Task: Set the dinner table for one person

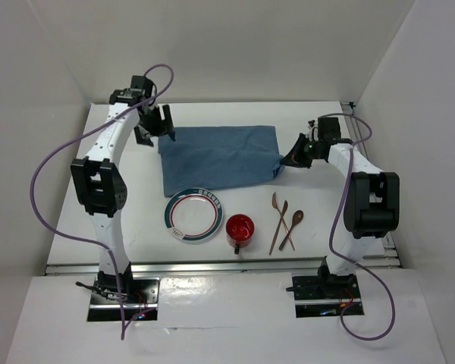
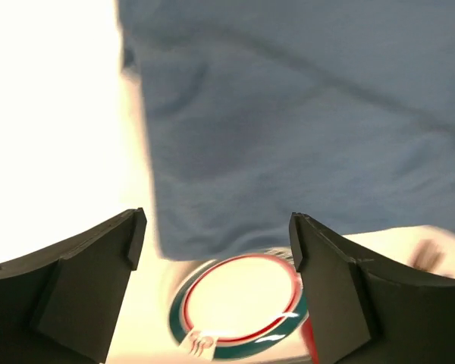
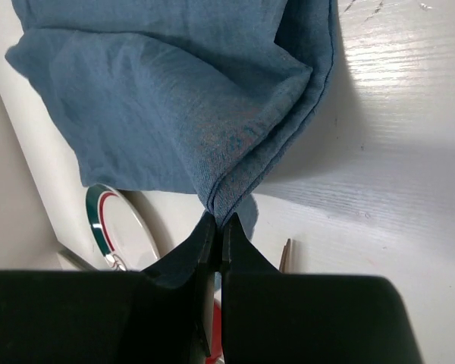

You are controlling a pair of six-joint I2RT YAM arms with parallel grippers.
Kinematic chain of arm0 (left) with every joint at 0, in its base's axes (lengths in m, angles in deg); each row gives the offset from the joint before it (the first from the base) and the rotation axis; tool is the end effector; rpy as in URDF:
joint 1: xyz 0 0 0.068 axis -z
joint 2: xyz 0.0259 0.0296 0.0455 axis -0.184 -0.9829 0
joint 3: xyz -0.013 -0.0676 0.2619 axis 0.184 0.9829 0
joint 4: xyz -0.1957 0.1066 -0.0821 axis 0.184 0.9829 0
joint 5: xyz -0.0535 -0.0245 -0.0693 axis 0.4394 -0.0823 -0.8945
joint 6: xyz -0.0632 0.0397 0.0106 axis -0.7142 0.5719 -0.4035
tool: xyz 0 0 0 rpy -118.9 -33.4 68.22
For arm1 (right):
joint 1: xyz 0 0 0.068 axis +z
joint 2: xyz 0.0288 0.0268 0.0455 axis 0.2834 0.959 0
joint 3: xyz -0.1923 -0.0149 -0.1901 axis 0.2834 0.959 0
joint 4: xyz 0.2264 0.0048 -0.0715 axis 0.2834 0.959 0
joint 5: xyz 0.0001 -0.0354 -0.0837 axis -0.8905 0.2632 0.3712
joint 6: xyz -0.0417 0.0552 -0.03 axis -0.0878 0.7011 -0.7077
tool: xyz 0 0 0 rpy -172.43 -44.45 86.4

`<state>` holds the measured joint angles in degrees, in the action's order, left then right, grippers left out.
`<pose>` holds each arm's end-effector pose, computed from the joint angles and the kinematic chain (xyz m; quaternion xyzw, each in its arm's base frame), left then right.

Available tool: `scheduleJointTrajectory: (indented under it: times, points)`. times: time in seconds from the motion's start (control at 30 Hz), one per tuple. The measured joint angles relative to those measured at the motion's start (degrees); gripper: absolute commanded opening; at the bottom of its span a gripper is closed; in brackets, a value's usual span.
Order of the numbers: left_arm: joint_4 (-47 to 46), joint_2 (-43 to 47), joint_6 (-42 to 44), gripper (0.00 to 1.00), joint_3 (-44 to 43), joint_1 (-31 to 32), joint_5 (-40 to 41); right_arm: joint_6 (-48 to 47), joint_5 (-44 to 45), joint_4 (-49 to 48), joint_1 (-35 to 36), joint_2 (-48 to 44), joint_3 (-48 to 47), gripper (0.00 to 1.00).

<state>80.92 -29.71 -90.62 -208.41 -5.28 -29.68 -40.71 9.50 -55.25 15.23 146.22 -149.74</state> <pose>0.4384 -0.0456 0.3049 -0.1563 0.9420 -0.1118 0.2752 0.3618 0.0247 0.2108 0.1272 0.9093 0.3103 0.2466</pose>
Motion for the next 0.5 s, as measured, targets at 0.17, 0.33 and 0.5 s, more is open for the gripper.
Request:
scheduleJointTrajectory:
  times: [0.17, 0.33, 0.5]
  points:
    - [-2.1, 2.2, -0.7, 0.85, 16.0, -2.1, 2.4, 0.0, 0.0, -0.3, 0.0, 0.3, -0.2, 0.0]
    - [-6.9, 9.9, -3.3, 0.87, 31.4, -7.1, -0.6, 0.0, 0.0, -0.2, 0.0, 0.3, -0.3, 0.0]
    - [-14.7, 18.8, -7.3, 0.94, 47.9, -7.2, -6.8, 0.0, 0.0, -0.3, 0.0, 0.4, -0.4, 0.0]
